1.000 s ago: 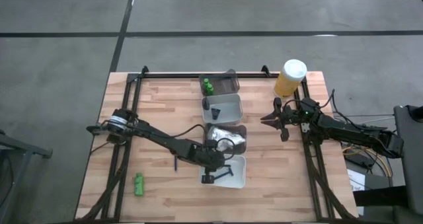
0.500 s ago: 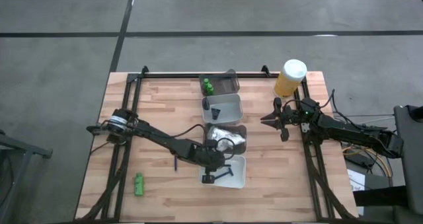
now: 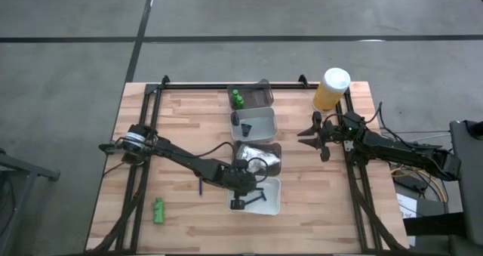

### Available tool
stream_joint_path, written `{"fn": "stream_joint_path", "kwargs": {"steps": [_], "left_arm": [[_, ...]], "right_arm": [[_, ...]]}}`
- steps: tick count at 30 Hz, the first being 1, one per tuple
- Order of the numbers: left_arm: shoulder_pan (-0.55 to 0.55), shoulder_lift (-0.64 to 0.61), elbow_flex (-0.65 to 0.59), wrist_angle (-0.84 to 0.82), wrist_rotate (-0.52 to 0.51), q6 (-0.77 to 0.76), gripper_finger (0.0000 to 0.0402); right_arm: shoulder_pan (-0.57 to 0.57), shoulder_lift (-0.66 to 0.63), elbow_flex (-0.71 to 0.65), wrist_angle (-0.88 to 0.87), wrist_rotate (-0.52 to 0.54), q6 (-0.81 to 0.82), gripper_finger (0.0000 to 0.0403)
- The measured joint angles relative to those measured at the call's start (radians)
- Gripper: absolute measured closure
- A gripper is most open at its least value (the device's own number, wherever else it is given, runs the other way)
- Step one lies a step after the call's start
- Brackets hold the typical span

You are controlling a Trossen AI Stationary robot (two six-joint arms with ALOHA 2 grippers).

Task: Pick & Place Travel size toiletries
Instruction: Put the left blue razor into the white bin, then put the blue razor into the white bin

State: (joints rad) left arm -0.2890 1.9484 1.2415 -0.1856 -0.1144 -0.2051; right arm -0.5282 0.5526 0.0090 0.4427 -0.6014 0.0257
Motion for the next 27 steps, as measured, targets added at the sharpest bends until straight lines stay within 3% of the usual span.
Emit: {"fn": "stream_joint_path", "kwargs": {"steps": [11,21,27], "left_arm": [[0.001,0.000,0.000,0.000,0.010,-0.010,0.0344],[0.001,0.000,0.000,0.007,-0.001,-0.029,0.0246],[0.001,0.000,-0.001,0.024,-0.001,-0.021,0.0232]], "right_arm": [[0.000,0.000,0.000,0.000,0.000,0.000,0.0262],[0.000,0.000,0.000,0.000,0.000,0.000,0.0239],[0.000,0.000,0.000,0.000,0.000,0.000,0.0225]]}}
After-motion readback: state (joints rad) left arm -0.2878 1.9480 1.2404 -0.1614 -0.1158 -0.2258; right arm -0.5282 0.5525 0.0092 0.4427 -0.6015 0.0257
